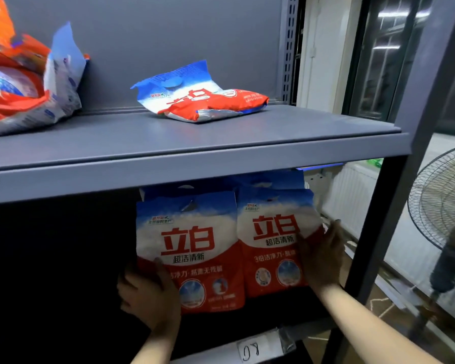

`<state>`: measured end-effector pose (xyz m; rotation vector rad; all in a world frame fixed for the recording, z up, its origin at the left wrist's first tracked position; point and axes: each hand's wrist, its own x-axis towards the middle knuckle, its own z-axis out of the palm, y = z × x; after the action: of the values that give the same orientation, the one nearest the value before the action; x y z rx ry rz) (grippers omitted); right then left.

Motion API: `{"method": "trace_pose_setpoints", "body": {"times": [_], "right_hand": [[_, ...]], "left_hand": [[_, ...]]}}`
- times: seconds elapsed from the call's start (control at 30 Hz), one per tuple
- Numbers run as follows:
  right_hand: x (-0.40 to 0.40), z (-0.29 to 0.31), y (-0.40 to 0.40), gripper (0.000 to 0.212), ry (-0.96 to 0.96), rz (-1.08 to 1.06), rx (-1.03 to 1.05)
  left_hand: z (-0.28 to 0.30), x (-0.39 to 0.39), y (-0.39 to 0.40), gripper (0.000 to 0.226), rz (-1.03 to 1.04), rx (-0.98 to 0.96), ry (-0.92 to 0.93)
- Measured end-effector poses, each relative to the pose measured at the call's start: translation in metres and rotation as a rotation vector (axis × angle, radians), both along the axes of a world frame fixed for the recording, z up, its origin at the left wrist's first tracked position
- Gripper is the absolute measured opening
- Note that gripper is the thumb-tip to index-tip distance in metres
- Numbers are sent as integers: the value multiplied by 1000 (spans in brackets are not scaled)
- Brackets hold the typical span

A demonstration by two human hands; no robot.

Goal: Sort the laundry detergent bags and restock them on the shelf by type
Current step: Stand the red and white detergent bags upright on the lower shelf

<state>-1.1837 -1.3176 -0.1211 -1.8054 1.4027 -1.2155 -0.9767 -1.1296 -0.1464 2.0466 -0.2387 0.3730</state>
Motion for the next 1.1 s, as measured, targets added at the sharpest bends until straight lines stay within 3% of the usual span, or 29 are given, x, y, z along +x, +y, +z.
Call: {"method": "trace_pose_setpoints", "body": {"times": [0.17, 0.3, 0.53, 0.73, 0.9, 1.0, 1.1], "right_hand": [[-2, -31, 49, 104, 412, 11, -87], [3, -52, 44, 114, 379, 164, 8], [10, -53, 17, 118, 256, 254, 14], [-1, -32, 16, 106, 416, 290, 120], [-6, -3, 34, 82, 546, 261, 126], [-10, 18, 52, 71, 559, 305, 100], [-20, 56, 77, 30, 623, 355, 123]], "left_hand": [[-20, -32, 3, 92, -401, 490, -416], [-32, -34, -5, 107, -543, 738, -432], [-22, -37, -23, 105, -547, 783, -289], [-12, -38, -11, 93, -626, 747, -236], [33, -45, 2, 60, -604, 782, -92], [64, -55, 14, 51, -577, 818, -115], [96, -67, 34, 42, -611, 766, -139]]}}
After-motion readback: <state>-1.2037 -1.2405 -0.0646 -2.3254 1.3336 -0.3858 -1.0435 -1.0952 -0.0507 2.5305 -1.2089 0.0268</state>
